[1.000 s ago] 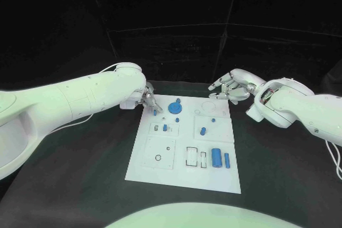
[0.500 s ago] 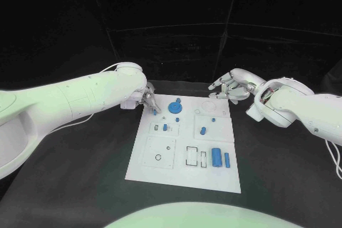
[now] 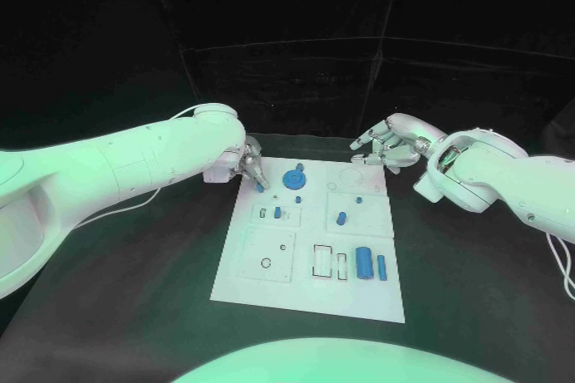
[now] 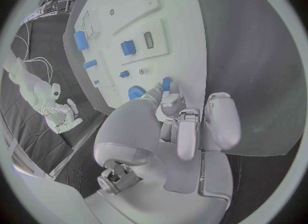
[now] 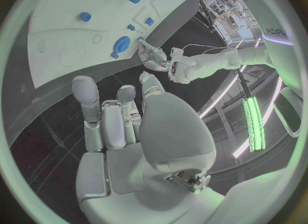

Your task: Assemble the parts on the task board

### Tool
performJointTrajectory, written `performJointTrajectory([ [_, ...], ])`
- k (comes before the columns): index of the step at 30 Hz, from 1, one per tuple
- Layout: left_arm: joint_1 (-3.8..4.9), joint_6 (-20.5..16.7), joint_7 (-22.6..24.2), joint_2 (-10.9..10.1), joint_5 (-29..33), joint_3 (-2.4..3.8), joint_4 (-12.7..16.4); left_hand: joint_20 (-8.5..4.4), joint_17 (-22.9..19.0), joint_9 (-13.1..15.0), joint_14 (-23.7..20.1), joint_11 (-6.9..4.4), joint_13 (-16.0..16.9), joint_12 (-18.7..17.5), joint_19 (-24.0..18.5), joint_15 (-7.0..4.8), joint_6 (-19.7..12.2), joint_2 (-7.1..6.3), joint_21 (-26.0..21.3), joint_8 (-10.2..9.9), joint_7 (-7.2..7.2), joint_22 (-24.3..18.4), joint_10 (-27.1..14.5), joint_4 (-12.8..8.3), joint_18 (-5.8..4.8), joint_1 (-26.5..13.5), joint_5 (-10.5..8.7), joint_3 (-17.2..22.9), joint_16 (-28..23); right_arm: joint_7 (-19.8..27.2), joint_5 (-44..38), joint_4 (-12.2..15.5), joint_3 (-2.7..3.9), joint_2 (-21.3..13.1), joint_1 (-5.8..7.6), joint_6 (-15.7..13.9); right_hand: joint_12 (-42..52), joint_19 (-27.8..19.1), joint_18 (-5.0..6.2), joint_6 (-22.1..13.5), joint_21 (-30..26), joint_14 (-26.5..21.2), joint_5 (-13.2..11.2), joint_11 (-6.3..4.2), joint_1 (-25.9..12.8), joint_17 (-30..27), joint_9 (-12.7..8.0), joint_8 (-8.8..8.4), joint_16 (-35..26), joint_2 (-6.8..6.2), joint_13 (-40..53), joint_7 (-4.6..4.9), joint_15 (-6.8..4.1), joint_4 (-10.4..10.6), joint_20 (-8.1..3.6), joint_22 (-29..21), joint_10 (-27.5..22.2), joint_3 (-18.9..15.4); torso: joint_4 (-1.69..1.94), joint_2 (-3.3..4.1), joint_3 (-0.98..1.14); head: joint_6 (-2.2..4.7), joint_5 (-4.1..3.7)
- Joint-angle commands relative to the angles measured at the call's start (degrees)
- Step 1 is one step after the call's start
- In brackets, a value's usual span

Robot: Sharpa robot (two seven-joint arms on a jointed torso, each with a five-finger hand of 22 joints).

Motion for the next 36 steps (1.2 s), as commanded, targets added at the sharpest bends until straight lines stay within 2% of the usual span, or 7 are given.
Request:
performJointTrajectory([
  [1,0.07,-2.52,2.16,-0.63,3.11,0.03,0.65,-0.24,15.1,1.1,6.04,0.0,-0.19,-0.49,0.0,-0.13,-0.26,0.02,0.21,0.59,-0.1,0.07,0.16,-2.93,0.27,0.15,0.25,4.56,0.19,0.31,0.14,0.0,0.03,0.06,0.1,0.51,-0.24,-0.28,0.5,0.09,-0.25,1.94,0.39,0.06,-0.2,-0.01,-0.01,0.29,-0.18,0.47,-0.01,-0.16,-0.26,0.12,-0.05,-0.07,-0.28,0.14,0.04,-0.05,0.04,0.02,-0.07],
  [4,0.09,-3.87,2.47,-1.86,4.06,0.04,2.07,-0.2,15.1,1.42,6.04,0.02,-0.18,-0.49,0.01,-0.09,-0.34,-0.33,0.22,0.9,-0.16,0.14,0.31,-3.28,0.27,-0.6,0.19,6.23,0.19,0.22,0.14,-0.07,0.03,0.07,0.1,0.62,-0.24,-0.28,0.5,0.09,-0.25,1.94,0.39,0.06,-0.2,-0.01,-0.01,0.29,-0.18,0.47,-0.01,-0.16,-0.26,0.12,-0.05,-0.07,-0.28,0.14,0.1,-0.09,0.05,0.05,-0.05],
  [5,0.11,-4.51,2.51,-2.57,4.31,0.04,2.99,-0.15,15.1,1.9,6.04,-0.03,-0.29,-0.59,0.0,-0.06,-0.49,-1.08,0.19,1.34,-0.1,0.21,0.43,-3.72,0.27,-1.95,0.17,8.69,0.19,0.2,0.14,-0.11,0.03,0.06,0.1,0.66,-0.24,-0.28,0.5,0.09,-0.25,1.94,0.39,0.06,-0.2,-0.01,-0.01,0.29,-0.18,0.47,-0.01,-0.16,-0.26,0.12,-0.05,-0.07,-0.28,0.14,0.17,-0.14,0.05,0.02,-0.06],
  [11,0.2,-6.93,2.33,-5.76,4.74,0.06,7.64,-0.15,15.1,2.64,6.04,-0.03,-0.42,-0.67,0.06,-0.09,-0.67,-2.53,0.21,2.03,-0.18,0.43,0.64,-4.48,0.26,-4.07,0.13,12.81,0.19,0.16,0.14,-0.34,0.03,0.05,0.1,0.75,-0.28,-0.31,0.52,0.08,-0.3,1.93,0.47,0.06,-0.16,-0.09,-0.01,0.29,-0.25,0.48,-0.05,-0.16,-0.26,0.12,-0.05,-0.15,-0.31,0.16,0.4,-0.21,0.06,0.11,-0.08],
  [26,-0.17,-12.47,2.77,-12.39,2.45,-0.07,19.32,-0.19,15.1,3.25,6.04,-0.18,-0.25,-0.48,0.27,-0.18,-0.56,-4.82,0.55,2.64,-0.35,0.98,1.09,-5.84,0.17,-5.17,0.14,16.56,0.19,0.29,0.28,-0.86,0.01,0.32,0.07,0.96,-0.28,-0.31,0.52,0.08,-0.3,1.93,0.47,0.06,-0.16,-0.09,-0.01,0.29,-0.25,0.48,-0.05,-0.16,-0.26,0.12,-0.05,-0.15,-0.31,0.16,0.42,-0.18,-0.06,-0.11,0.36],
  [30,-0.73,-13.54,3.09,-13.33,1.16,-0.14,20.92,-0.21,15.1,3.32,6.04,-0.24,-0.16,-0.39,0.33,-0.2,-0.45,-5.34,0.66,2.72,-0.41,1.13,1.24,-6.13,0.14,-5.22,0.14,17.08,0.19,0.34,0.29,-0.98,0.01,0.43,0.06,1.02,-0.28,-0.31,0.52,0.08,-0.3,1.93,0.47,0.06,-0.16,-0.09,-0.01,0.29,-0.25,0.48,-0.05,-0.16,-0.26,0.12,-0.05,-0.15,-0.31,0.16,0.36,-0.17,-0.03,-0.1,0.43],
  [36,-1.27,-14.48,3.25,-14.08,0.56,-0.69,22.08,-0.24,15.1,3.35,6.04,-0.3,-0.2,-0.42,0.37,-0.25,-0.36,-6.05,0.7,2.75,-0.48,1.22,1.34,-6.53,0.13,-5.21,0.14,17.86,0.19,0.38,0.29,-1.09,0.01,0.5,0.05,1.08,-0.28,-0.31,0.52,0.08,-0.3,1.93,0.47,0.06,-0.16,-0.09,-0.01,0.29,-0.25,0.48,-0.05,-0.16,-0.26,0.12,-0.05,-0.15,-0.31,0.16,0.33,-0.11,0.01,-0.22,0.55],
])
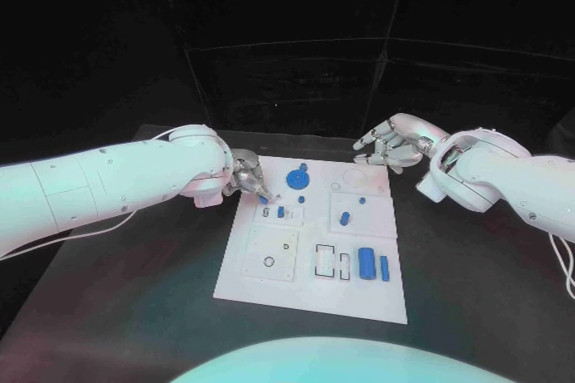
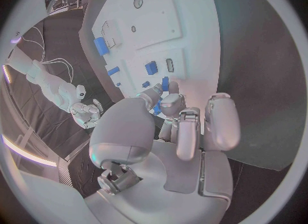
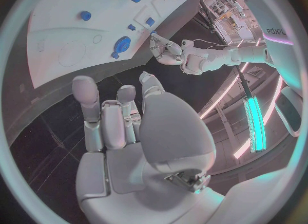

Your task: Assemble the parts on the task board

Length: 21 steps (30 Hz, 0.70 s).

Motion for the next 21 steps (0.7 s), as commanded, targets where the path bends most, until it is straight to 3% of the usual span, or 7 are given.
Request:
performJointTrajectory([
  [1,-0.06,-2.41,0.95,-0.24,-1.58,-0.08,0.6,-0.09,15.1,0.03,6.04,-0.19,0.03,0.13,0.22,-0.26,0.03,-0.58,0.21,0.36,-0.47,0.09,0.44,-5.14,0.13,0.2,0.26,5.69,0.19,0.43,0.21,-0.03,0.02,0.08,0.08,0.43,-0.28,-0.31,0.52,0.09,-0.31,1.93,0.2,0.06,-0.16,-0.09,0.0,0.29,-0.26,0.48,-0.05,-0.16,-0.26,0.12,-0.05,-0.06,-0.31,0.16,-0.11,0.09,0.03,-0.14,0.11],
  [21,-1.45,-1.69,0.64,-0.35,-3.01,-0.37,1.61,-0.13,15.1,-0.01,6.04,-0.25,0.09,0.17,0.28,-0.3,0.19,-1.69,0.32,0.28,-0.54,0.28,0.66,-5.9,0.1,0.39,0.26,6.71,0.19,0.51,0.22,-0.26,0.02,0.34,0.07,0.58,-0.25,-0.29,0.52,0.09,-0.34,1.94,0.29,0.07,-0.17,-0.06,0.0,0.3,-0.25,0.52,-0.03,-0.16,-0.26,0.19,-0.05,-0.08,-0.29,0.18,-0.09,0.06,0.12,-0.6,0.12],
])
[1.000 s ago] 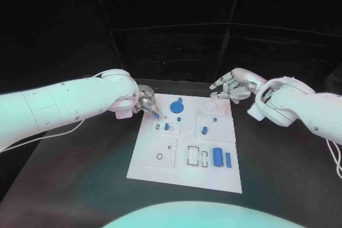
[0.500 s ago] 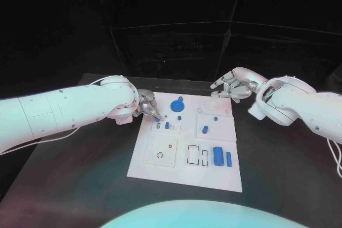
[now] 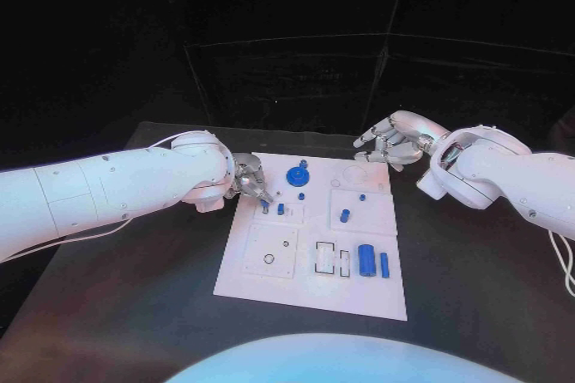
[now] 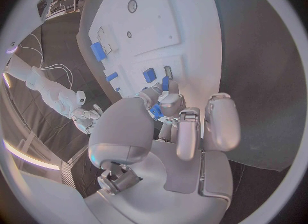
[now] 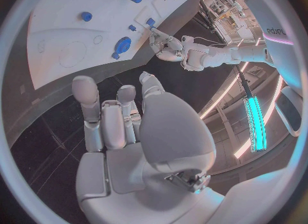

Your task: Assemble the parts on the task board

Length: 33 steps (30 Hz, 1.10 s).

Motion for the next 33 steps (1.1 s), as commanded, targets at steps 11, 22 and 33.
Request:
performJointTrajectory([
  [11,-0.58,0.96,-0.16,-0.08,-0.71,-0.08,0.26,-0.14,15.1,0.0,6.04,-0.06,0.03,0.17,0.28,-0.31,0.0,-0.61,0.3,0.28,-0.53,0.03,0.48,-5.53,0.1,0.42,0.35,6.04,0.19,0.47,0.18,0.08,0.03,-0.02,0.09,0.42,-0.25,-0.29,0.52,0.09,-0.35,1.94,0.29,0.06,-0.17,-0.06,0.0,0.3,-0.25,0.52,-0.03,-0.16,-0.26,0.19,-0.05,-0.09,-0.29,0.19,0.01,-0.05,0.02,-0.06,0.06],
  [22,-0.71,2.38,-0.59,-0.67,-0.71,-0.1,1.18,-0.14,15.1,-0.01,6.04,-0.06,-0.02,0.13,0.29,-0.31,0.02,-0.73,0.33,0.25,-0.53,0.06,0.47,-5.6,0.09,0.43,0.35,6.14,0.19,0.52,0.18,0.04,0.03,-0.04,0.09,0.5,-0.25,-0.29,0.52,0.09,-0.35,1.94,0.29,0.06,-0.17,-0.06,0.0,0.3,-0.25,0.52,-0.03,-0.16,-0.26,0.19,-0.05,-0.09,-0.29,0.19,0.03,-0.01,0.01,-0.18,0.08],
  [33,-0.78,2.96,-1.02,-1.06,-0.71,-0.11,1.72,-0.14,15.1,-0.04,6.04,-0.07,-0.01,0.14,0.28,-0.31,0.08,-0.9,0.32,0.22,-0.54,0.07,0.51,-5.73,0.09,0.47,0.35,6.32,0.19,0.55,0.18,-0.05,0.03,0.0,0.08,0.58,-0.25,-0.29,0.52,0.09,-0.35,1.94,0.29,0.06,-0.17,-0.06,0.0,0.3,-0.25,0.52,-0.03,-0.16,-0.26,0.19,-0.05,-0.09,-0.29,0.19,0.01,-0.03,-0.01,-0.2,0.14],
])
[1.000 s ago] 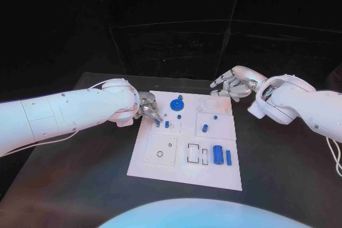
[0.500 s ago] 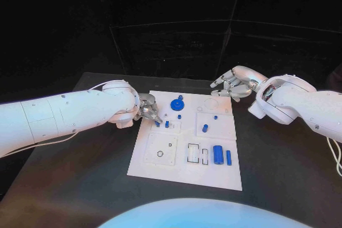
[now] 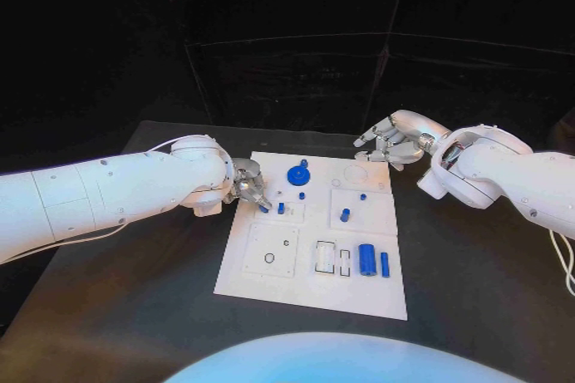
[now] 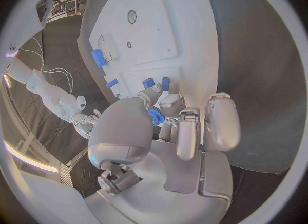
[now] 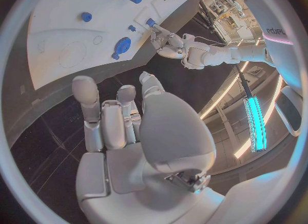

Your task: Assemble the parts on the task board

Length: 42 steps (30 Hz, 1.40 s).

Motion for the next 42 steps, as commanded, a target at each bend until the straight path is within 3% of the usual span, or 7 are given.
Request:
performJointTrajectory([
  [1,-0.12,1.49,-0.54,-0.03,-0.15,-0.09,0.21,-0.15,15.1,0.09,6.04,0.13,0.01,0.13,0.29,-0.31,-0.01,-0.16,0.32,0.17,-0.23,0.09,0.3,-5.1,0.09,0.58,0.25,5.39,0.19,0.5,0.16,0.01,0.03,0.03,0.09,0.35,-0.25,-0.29,0.52,0.09,-0.35,1.94,0.29,0.07,-0.17,-0.06,0.0,0.3,-0.25,0.52,-0.03,-0.16,-0.26,0.19,-0.05,-0.09,-0.29,0.19,-0.02,0.01,-0.01,-0.04,0.04],
  [8,-0.13,1.39,-0.59,0.3,-0.14,-0.09,-0.01,-0.15,15.1,0.08,6.04,0.16,0.03,0.14,0.26,-0.31,0.13,-0.08,0.26,0.17,-0.19,0.04,0.37,-4.95,0.1,0.39,0.24,5.58,0.19,0.52,0.16,-0.01,0.03,0.05,0.09,0.29,-0.25,-0.29,0.52,0.09,-0.35,1.94,0.29,0.07,-0.17,-0.06,0.0,0.3,-0.25,0.52,-0.03,-0.16,-0.26,0.19,-0.05,-0.09,-0.29,0.19,-0.05,0.01,0.02,-0.04,0.05],
  [20,-0.13,1.85,-1.34,1.96,-0.12,-0.12,-1.83,-0.13,15.1,0.2,6.04,0.17,-0.2,-0.03,0.19,-0.3,0.82,0.22,0.01,0.43,-0.26,-0.08,0.48,-2.92,0.15,-2.23,0.22,5.42,0.19,0.46,0.16,0.09,0.03,0.1,0.09,0.23,-0.25,-0.29,0.52,0.09,-0.35,1.94,0.29,0.07,-0.17,-0.06,0.0,0.3,-0.25,0.52,-0.03,-0.16,-0.26,0.19,-0.05,-0.09,-0.29,0.19,-0.08,0.04,0.05,-0.24,-0.01],
  [28,-0.13,2.56,-1.53,2.47,-0.12,-0.78,-2.43,-0.15,15.1,0.25,6.04,0.14,-0.11,0.04,0.22,-0.32,0.93,0.31,0.05,0.51,-0.3,-0.01,0.54,-2.71,0.14,-2.5,0.22,5.4,0.19,0.45,0.16,0.1,0.03,0.09,0.09,0.23,-0.25,-0.29,0.52,0.09,-0.35,1.94,0.29,0.07,-0.17,-0.06,0.0,0.3,-0.25,0.52,-0.03,-0.16,-0.26,0.19,-0.05,-0.09,-0.29,0.19,-0.03,0.01,0.0,-0.34,-0.15],
  [36,-0.13,2.74,-1.59,2.64,-0.11,-0.97,-2.71,-0.15,15.1,0.26,6.04,0.13,-0.12,0.03,0.21,-0.33,0.95,0.3,0.03,0.54,-0.31,-0.03,0.54,-2.69,0.15,-2.54,0.22,5.38,0.19,0.47,0.16,0.08,0.03,0.13,0.09,0.23,-0.25,-0.29,0.52,0.09,-0.35,1.94,0.29,0.07,-0.17,-0.06,0.0,0.3,-0.25,0.52,-0.03,-0.16,-0.26,0.19,-0.05,-0.09,-0.29,0.19,0.01,0.02,0.0,-0.38,-0.21],
  [39,-0.13,2.5,-1.57,2.63,-0.08,-0.98,-2.8,-0.17,15.1,0.34,6.04,0.14,-0.3,-0.1,0.19,-0.34,1.05,-0.33,-0.04,0.64,-0.32,-0.07,0.46,-2.38,0.16,-3.28,0.22,4.79,0.19,0.48,0.16,0.07,0.03,0.13,0.09,0.19,-0.41,-0.34,0.54,0.09,-0.5,1.93,0.36,0.07,-0.2,-0.18,0.0,0.31,-0.38,0.55,-0.21,-0.15,-0.25,0.3,-0.05,-0.31,-0.39,0.2,0.01,0.01,-0.01,-0.39,-0.22],
  [42,-0.13,1.92,-1.58,2.62,0.18,-0.99,-2.97,-0.16,15.1,0.27,6.04,0.39,-1.26,-0.86,0.12,-0.24,1.0,-2.03,-0.25,0.51,0.0,-0.23,-0.07,-0.84,0.2,-6.12,0.22,2.42,0.19,0.49,0.16,0.06,0.03,0.14,0.09,0.13,-0.41,-0.34,0.54,0.09,-0.5,1.93,0.36,0.07,-0.2,-0.18,0.0,0.31,-0.38,0.55,-0.21,-0.15,-0.25,0.3,-0.05,-0.31,-0.39,0.2,0.03,0.0,0.0,-0.36,-0.22],
])
